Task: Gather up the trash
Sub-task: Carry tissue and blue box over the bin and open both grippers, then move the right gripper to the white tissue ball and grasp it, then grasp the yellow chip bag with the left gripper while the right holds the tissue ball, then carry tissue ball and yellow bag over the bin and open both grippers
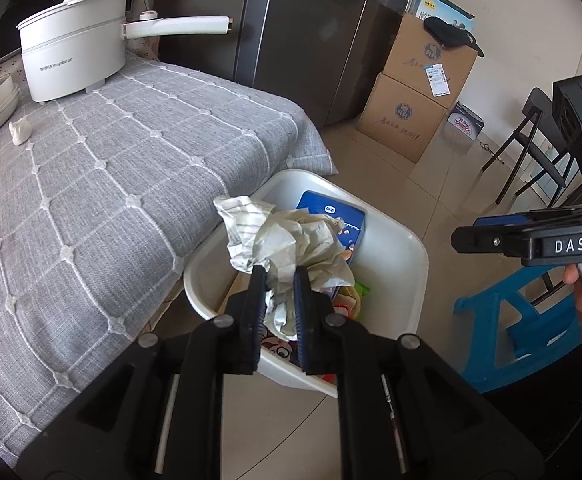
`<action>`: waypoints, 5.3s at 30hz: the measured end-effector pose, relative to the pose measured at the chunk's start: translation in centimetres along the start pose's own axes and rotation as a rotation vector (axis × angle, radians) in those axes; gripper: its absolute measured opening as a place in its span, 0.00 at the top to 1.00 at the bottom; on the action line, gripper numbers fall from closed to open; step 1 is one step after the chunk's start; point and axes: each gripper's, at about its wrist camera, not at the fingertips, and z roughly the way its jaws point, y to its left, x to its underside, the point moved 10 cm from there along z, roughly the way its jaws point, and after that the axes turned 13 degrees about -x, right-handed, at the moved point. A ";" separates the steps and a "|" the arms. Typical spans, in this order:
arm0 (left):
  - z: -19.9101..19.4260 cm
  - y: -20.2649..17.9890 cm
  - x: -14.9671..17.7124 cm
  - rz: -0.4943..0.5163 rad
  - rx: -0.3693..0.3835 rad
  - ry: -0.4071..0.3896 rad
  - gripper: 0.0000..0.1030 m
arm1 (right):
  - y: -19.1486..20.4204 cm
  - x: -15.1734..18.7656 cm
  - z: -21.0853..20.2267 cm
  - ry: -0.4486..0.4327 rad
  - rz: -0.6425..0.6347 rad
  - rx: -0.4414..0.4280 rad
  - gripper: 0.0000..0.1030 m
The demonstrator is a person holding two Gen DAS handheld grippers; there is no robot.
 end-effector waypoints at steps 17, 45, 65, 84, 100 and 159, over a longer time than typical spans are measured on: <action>-0.6 3.8 0.3 -0.070 -0.107 0.055 0.01 | 1.0 -0.9 -0.3 -0.022 -0.007 0.019 0.32; -9.1 23.0 4.5 -0.356 -0.344 0.027 0.01 | 18.2 -5.6 2.8 -0.091 -0.160 -0.101 0.20; -5.0 42.2 0.3 -0.354 -0.468 -0.009 0.01 | 31.0 -15.0 18.9 -0.093 -0.391 -0.089 0.19; 6.3 53.2 -11.4 -0.322 -0.579 -0.082 0.01 | 39.7 -24.2 30.5 -0.129 -0.540 -0.196 0.42; 8.9 55.8 -11.6 -0.420 -0.555 -0.028 0.54 | 39.6 -24.3 30.3 -0.122 -0.549 -0.242 0.70; -5.0 9.3 1.1 -0.117 0.015 0.048 0.60 | 5.4 -1.4 2.6 -0.036 -0.022 -0.035 0.66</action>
